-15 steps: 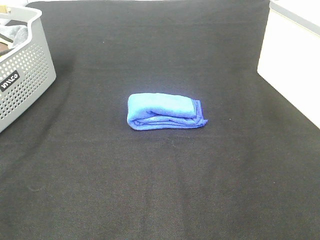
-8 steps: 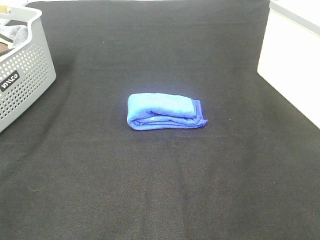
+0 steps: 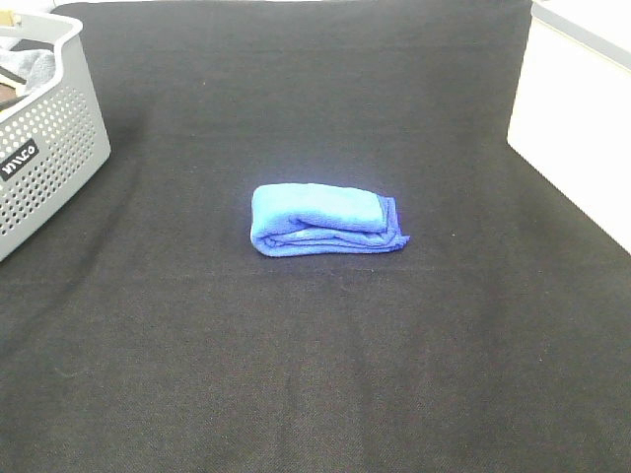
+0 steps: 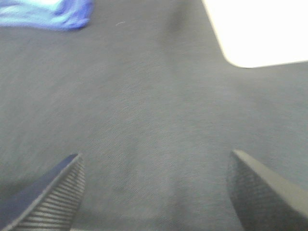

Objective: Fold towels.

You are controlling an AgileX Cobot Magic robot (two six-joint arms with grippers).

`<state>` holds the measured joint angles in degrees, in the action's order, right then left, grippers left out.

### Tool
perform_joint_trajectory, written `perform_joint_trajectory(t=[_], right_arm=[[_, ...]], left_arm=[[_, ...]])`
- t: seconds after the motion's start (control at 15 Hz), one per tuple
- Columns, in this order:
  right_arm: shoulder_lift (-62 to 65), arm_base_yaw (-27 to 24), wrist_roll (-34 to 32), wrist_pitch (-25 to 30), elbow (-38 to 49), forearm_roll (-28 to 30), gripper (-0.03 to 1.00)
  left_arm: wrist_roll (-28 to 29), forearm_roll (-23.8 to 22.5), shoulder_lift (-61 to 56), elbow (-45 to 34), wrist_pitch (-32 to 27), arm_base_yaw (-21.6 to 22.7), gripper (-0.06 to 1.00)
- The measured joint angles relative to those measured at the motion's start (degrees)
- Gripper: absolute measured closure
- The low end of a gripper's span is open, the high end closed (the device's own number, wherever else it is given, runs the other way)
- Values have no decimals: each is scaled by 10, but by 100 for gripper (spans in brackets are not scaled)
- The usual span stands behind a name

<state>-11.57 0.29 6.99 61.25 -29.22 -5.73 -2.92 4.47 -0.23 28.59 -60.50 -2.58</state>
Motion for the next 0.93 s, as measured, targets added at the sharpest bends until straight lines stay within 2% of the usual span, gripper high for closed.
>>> perform_joint_trajectory(t=[0.07,0.33,0.93], right_arm=[[29,-14,0,0,0,0,20],[111,-15,0,0,1,-2,20],[118,-15,0,1,1,-2,20]], left_arm=[[0,0,0,0,0,0,33],[1,0,0,0,0,0,33],[1,0,0,0,0,0,33]])
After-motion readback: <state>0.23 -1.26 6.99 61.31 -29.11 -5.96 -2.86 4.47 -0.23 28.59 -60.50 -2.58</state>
